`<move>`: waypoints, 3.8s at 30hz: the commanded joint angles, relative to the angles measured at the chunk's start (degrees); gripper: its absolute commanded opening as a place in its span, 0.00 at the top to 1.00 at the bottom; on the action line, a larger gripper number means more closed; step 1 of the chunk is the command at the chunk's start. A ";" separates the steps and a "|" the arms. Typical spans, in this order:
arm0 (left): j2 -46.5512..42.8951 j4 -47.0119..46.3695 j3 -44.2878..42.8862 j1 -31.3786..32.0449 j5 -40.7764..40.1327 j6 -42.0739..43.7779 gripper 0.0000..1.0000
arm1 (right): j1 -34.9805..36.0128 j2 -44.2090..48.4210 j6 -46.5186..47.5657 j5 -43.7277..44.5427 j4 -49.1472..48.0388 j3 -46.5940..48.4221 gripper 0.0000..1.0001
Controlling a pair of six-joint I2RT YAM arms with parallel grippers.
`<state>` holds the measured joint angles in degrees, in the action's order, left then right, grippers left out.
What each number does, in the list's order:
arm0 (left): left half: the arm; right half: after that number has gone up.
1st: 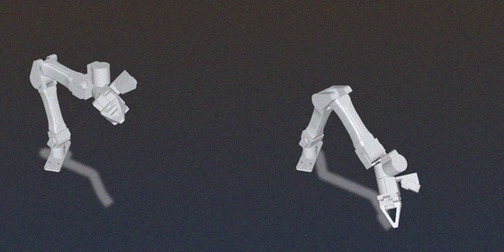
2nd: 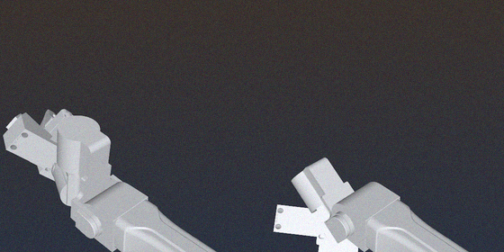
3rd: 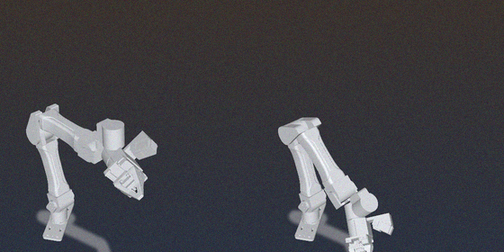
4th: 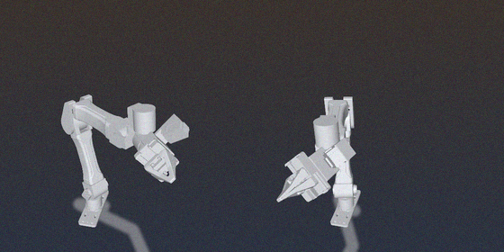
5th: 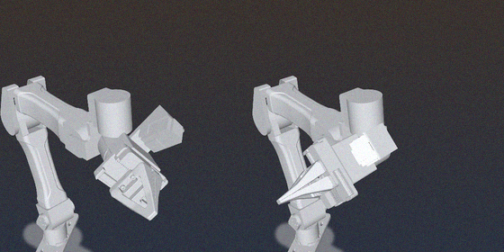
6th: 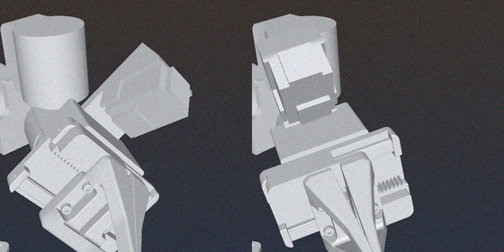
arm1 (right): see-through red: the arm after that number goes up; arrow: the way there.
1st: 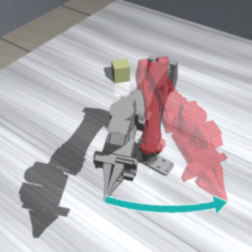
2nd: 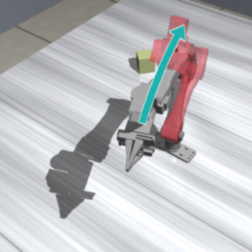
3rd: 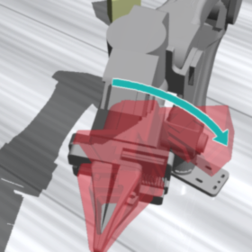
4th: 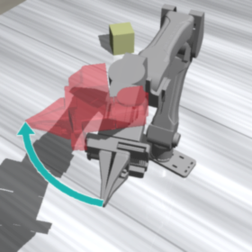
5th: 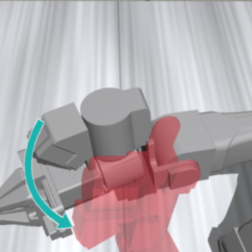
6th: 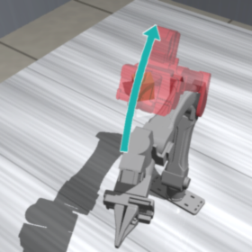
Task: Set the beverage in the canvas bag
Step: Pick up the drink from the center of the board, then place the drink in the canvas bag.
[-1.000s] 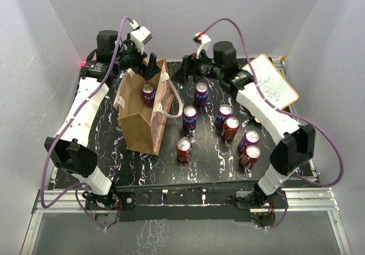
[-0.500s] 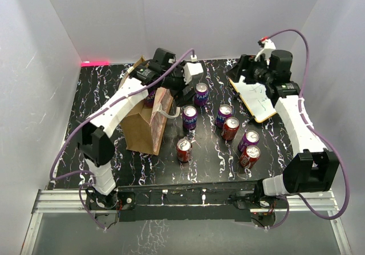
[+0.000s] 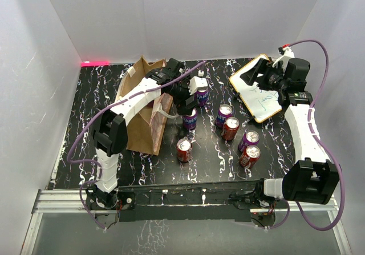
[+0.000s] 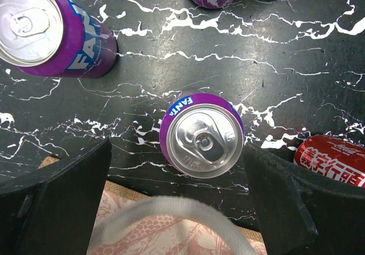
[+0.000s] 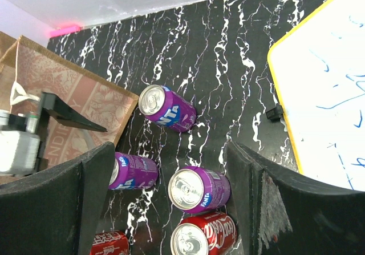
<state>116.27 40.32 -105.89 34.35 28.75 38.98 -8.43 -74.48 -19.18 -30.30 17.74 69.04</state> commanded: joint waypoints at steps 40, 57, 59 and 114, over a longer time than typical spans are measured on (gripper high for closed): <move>1.65 -0.42 -2.77 1.86 2.68 -3.60 0.75 | -4.06 0.60 -2.11 -2.21 -3.85 -0.74 0.18; -11.93 -6.85 -6.18 1.86 -0.23 -2.51 1.00 | -3.89 -1.45 -1.56 -3.14 -2.26 2.96 0.19; -14.77 -9.01 -4.28 1.86 -1.35 -2.51 1.00 | -3.57 -1.56 -1.53 -2.80 -1.88 3.20 0.20; -40.90 -11.70 20.68 -15.10 -12.47 -12.58 1.00 | 42.79 -34.29 -2.23 6.25 -3.45 32.94 0.70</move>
<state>76.23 35.94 -85.01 19.59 16.88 27.40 33.93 -109.06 -21.39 -26.20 15.46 97.89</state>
